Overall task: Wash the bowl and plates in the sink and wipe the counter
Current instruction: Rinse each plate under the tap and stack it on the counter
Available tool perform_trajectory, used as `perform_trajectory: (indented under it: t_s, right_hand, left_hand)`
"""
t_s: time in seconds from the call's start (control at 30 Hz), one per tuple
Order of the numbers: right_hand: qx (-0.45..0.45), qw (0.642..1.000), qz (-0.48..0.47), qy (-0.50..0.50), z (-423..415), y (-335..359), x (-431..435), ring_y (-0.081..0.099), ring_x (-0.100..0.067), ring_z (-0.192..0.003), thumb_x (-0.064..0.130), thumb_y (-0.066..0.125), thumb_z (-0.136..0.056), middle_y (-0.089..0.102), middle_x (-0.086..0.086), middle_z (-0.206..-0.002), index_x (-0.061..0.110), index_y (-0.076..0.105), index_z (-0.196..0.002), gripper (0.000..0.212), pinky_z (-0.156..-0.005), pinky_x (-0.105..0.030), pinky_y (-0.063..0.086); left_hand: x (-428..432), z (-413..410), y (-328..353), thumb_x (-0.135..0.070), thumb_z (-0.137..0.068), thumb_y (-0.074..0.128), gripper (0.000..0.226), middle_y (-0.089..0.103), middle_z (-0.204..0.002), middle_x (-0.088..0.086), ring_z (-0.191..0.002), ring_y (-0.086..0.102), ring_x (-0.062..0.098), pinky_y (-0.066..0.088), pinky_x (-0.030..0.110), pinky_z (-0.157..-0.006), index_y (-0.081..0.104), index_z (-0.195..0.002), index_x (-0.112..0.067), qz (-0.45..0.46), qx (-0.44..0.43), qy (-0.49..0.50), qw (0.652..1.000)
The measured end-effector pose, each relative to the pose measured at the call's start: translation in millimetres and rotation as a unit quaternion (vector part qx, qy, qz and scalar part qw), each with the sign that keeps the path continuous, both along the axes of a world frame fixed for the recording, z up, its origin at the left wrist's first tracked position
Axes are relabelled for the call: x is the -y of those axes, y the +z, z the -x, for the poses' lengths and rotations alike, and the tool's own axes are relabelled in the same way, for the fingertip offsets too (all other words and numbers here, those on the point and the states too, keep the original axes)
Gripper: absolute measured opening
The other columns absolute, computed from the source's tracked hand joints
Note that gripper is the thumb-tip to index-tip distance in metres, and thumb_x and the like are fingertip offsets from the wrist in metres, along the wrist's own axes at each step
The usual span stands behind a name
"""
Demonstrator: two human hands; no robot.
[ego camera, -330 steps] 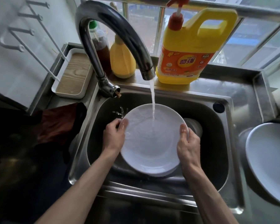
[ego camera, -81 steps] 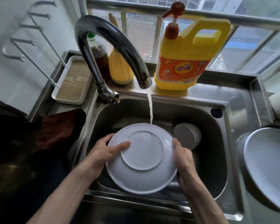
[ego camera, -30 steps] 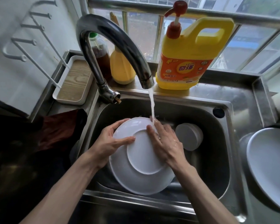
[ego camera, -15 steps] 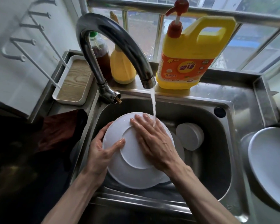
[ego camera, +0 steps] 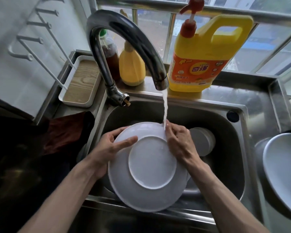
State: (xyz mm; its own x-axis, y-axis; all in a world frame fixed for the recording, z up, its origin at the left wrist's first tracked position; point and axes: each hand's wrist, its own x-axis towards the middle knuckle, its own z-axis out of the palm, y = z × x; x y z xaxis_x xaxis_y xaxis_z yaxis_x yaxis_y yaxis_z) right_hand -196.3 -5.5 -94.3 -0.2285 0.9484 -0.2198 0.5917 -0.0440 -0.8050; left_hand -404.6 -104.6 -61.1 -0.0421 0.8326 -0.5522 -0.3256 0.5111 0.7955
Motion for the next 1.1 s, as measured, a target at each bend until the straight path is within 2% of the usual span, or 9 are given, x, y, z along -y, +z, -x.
perform_trajectory:
  t_s: [0.07, 0.2, 0.3, 0.4, 0.5, 0.6, 0.73, 0.9, 1.1]
  right_hand:
    - [0.036, 0.999, -0.025, 0.016, 6, -2, -7, 0.061, -0.005, -0.071, 0.046, 0.043, -0.108, 0.067, 0.018, -0.071, 0.043, 0.065, -0.073, 0.042, -0.065, -0.031, 0.039]
    - [0.136, 0.988, -0.069, 0.011, 25, -8, -2, 0.058, -0.032, -0.117, 0.043, 0.025, -0.108, 0.066, -0.009, -0.123, 0.021, 0.063, -0.127, 0.048, -0.100, -0.046, 0.043]
    - [0.140, 0.981, -0.132, 0.037, 40, -1, 14, 0.040, -0.024, -0.145, 0.050, 0.008, -0.101, 0.050, -0.005, -0.155, 0.021, 0.043, -0.156, 0.071, -0.123, -0.043, 0.024]
    - [0.140, 0.955, -0.207, 0.159, 50, -3, 25, 0.013, -0.016, -0.159, 0.046, 0.010, -0.108, 0.028, 0.001, -0.170, 0.025, 0.031, -0.163, 0.062, -0.130, -0.039, 0.000]
    - [0.135, 0.947, -0.219, 0.195, 49, -11, 23, 0.009, -0.014, -0.160, 0.049, 0.012, -0.109, 0.023, 0.006, -0.171, 0.038, 0.028, -0.162, 0.056, -0.130, -0.043, 0.001]
    - [0.181, 0.975, -0.121, 0.046, 32, -19, 15, 0.035, -0.026, -0.149, 0.063, 0.008, -0.103, 0.040, 0.002, -0.162, 0.046, 0.030, -0.158, 0.062, -0.123, -0.050, 0.024]
    - [0.074, 0.987, 0.081, -0.114, 19, -18, 12, 0.054, -0.037, -0.128, 0.086, 0.026, -0.092, 0.057, -0.007, -0.143, 0.040, 0.040, -0.147, 0.073, -0.106, -0.054, 0.044]
    - [0.048, 0.983, -0.003, -0.179, 14, -6, 12, 0.063, -0.030, -0.121, 0.064, 0.038, -0.104, 0.071, 0.001, -0.130, 0.037, 0.066, -0.132, 0.048, -0.103, -0.044, 0.046]
    - [0.088, 0.995, -0.050, -0.002, 16, 2, -21, 0.067, -0.027, -0.103, 0.055, 0.045, -0.104, 0.078, 0.005, -0.103, 0.038, 0.075, -0.110, 0.035, -0.084, -0.036, 0.048]
  left_hand:
    - [-12, -2, 3, -0.015, -0.090, 0.075, 0.037, 0.075, -0.115, 0.016, -0.097, 0.075, 0.034, 0.064, 0.042, -0.076, 0.071, -0.126, -0.017, 0.013, 0.009, -0.017, 1.000]
    - [-25, -13, 5, -0.015, -0.091, 0.072, 0.031, 0.075, -0.111, 0.021, -0.089, 0.074, 0.032, 0.065, 0.040, -0.074, 0.073, -0.122, -0.009, -0.019, -0.014, 0.021, 1.000]
    - [-20, -24, -4, -0.014, -0.092, 0.072, 0.030, 0.075, -0.111, 0.022, -0.090, 0.074, 0.032, 0.064, 0.038, -0.073, 0.071, -0.121, -0.006, -0.036, -0.020, 0.080, 0.996]
    - [-13, -34, -13, -0.017, -0.092, 0.070, 0.033, 0.075, -0.113, 0.019, -0.095, 0.074, 0.031, 0.064, 0.038, -0.075, 0.068, -0.124, -0.006, -0.042, -0.007, 0.144, 0.989]
    - [-6, -40, -16, -0.019, -0.091, 0.070, 0.032, 0.076, -0.108, 0.017, -0.088, 0.074, 0.028, 0.062, 0.032, -0.066, 0.066, -0.120, -0.007, -0.035, 0.014, 0.193, 0.980]
    - [1, -43, -16, -0.018, -0.084, 0.073, 0.035, 0.076, -0.105, 0.015, -0.086, 0.074, 0.027, 0.061, 0.032, -0.065, 0.064, -0.117, -0.008, -0.030, 0.027, 0.246, 0.969]
    - [9, -42, -15, -0.018, -0.086, 0.072, 0.045, 0.075, -0.116, 0.014, -0.097, 0.075, 0.027, 0.062, 0.035, -0.069, 0.062, -0.130, -0.009, -0.025, 0.059, 0.277, 0.959]
    - [32, -34, -19, -0.014, -0.089, 0.070, 0.047, 0.072, -0.123, 0.014, -0.112, 0.070, 0.034, 0.063, 0.037, -0.075, 0.062, -0.134, -0.017, 0.001, 0.079, 0.209, 0.975]
    - [23, -20, -13, -0.034, -0.059, 0.092, 0.069, 0.076, -0.112, 0.016, -0.102, 0.074, 0.034, 0.063, 0.036, -0.072, 0.072, -0.120, -0.011, 0.043, -0.012, 0.093, 0.995]
